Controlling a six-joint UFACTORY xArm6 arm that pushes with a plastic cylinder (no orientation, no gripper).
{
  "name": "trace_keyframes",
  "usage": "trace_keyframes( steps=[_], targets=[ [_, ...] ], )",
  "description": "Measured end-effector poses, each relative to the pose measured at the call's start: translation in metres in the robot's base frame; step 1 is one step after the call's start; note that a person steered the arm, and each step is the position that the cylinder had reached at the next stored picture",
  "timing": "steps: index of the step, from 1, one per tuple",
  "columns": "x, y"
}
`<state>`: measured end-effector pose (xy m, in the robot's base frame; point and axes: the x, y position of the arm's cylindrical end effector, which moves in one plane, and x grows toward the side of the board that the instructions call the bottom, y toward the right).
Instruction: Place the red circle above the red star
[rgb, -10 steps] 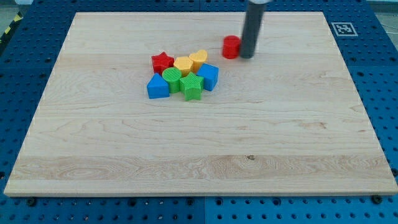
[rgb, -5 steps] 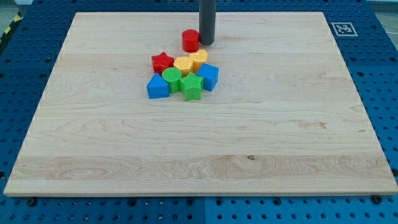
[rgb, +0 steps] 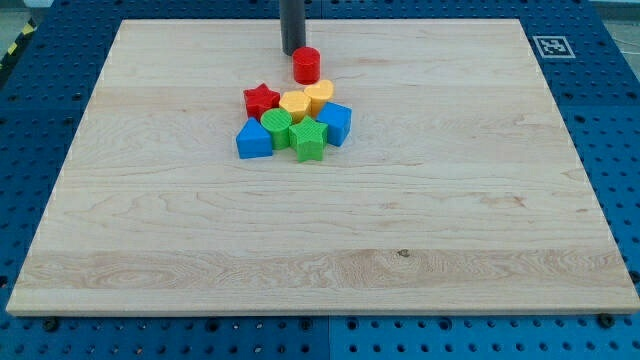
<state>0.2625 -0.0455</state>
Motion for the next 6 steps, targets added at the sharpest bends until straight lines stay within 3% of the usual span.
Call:
trace_keyframes(
  steps=[4,5,6],
  targets=[
    [0.018,-0.009],
    [-0.001,0.044],
    [0.007,0.082]
  ],
)
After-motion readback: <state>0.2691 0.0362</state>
